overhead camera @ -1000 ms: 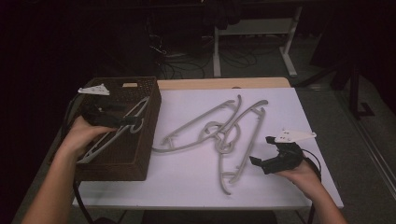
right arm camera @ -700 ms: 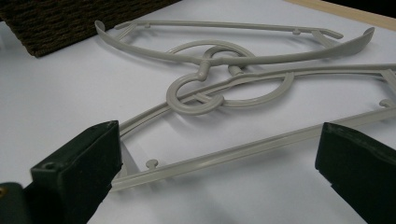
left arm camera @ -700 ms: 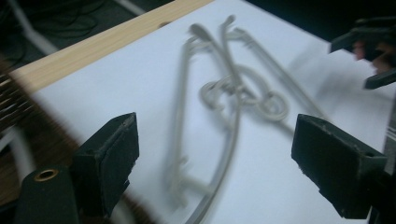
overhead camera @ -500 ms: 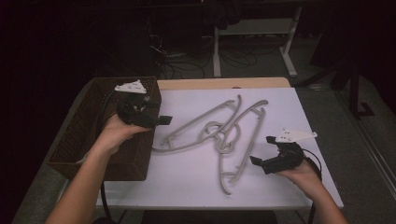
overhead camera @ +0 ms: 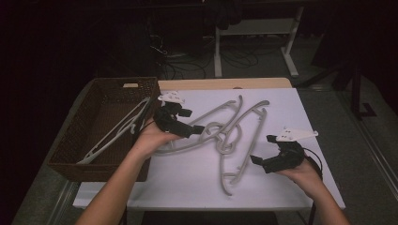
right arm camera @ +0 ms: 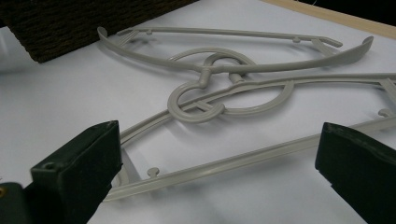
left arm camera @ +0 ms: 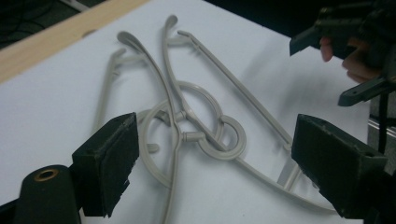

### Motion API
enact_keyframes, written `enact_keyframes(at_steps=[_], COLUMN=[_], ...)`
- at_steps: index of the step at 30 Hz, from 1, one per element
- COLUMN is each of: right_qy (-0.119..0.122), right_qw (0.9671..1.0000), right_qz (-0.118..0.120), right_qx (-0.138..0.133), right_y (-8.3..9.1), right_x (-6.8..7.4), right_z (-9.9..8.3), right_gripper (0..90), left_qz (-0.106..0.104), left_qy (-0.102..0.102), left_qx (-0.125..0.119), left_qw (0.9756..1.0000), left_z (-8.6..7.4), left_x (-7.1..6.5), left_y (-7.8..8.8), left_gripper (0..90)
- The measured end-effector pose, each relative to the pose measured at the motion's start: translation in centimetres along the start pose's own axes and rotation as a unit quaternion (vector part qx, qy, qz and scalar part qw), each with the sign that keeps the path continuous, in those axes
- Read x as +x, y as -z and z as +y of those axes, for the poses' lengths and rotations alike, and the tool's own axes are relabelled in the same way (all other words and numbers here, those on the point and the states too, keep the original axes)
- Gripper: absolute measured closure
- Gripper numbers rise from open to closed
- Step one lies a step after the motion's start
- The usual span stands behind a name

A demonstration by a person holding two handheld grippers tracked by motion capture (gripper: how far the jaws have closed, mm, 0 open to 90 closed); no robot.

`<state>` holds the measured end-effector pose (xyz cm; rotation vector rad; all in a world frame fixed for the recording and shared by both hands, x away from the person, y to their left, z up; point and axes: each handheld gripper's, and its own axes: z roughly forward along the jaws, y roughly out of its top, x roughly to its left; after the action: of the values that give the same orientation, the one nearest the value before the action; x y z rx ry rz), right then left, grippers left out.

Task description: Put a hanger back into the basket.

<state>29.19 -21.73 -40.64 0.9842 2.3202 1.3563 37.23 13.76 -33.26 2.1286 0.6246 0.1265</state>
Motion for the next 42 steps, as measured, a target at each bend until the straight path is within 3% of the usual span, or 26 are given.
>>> enact_keyframes(at_steps=[7, 14, 27, 35, 39, 42], right_qy=[-0.002, 0.003, 0.004, 0.005, 0.004, 0.004], right_qw=[1.0, 1.0, 1.0, 0.9999, 0.9999, 0.9999], right_qz=[0.001, 0.004, 0.006, 0.008, 0.009, 0.008], right_qx=[-0.003, 0.0, 0.005, 0.009, 0.007, 0.008], right_y=[0.2, 0.0, -0.2, -0.5, -0.4, -0.3], right_x=[-0.1, 0.0, 0.1, 0.1, 0.1, 0.1], right_z=[-0.3, -0.2, -0.4, -0.5, -0.5, -0.6], right_gripper=[0.1, 0.1, 0.1, 0.1, 0.1, 0.1], left_qz=[-0.003, 0.012, 0.048, 0.062, 0.065, 0.064], left_qy=[0.006, 0.004, -0.015, -0.025, -0.028, -0.03], left_qx=[0.022, 0.035, 0.109, 0.135, 0.136, 0.137], left_qw=[0.9997, 0.9993, 0.9927, 0.9886, 0.9881, 0.9881], left_z=[-1.8, -3.7, -6.5, -7.0, -7.0, -7.0], left_x=[0.2, 1.0, 2.1, 2.6, 2.6, 2.7], left_y=[-3.6, -5.9, -8.9, -9.4, -9.4, -9.3], left_gripper=[14.9, 14.7, 17.9, 36.8, 49.3, 53.2])
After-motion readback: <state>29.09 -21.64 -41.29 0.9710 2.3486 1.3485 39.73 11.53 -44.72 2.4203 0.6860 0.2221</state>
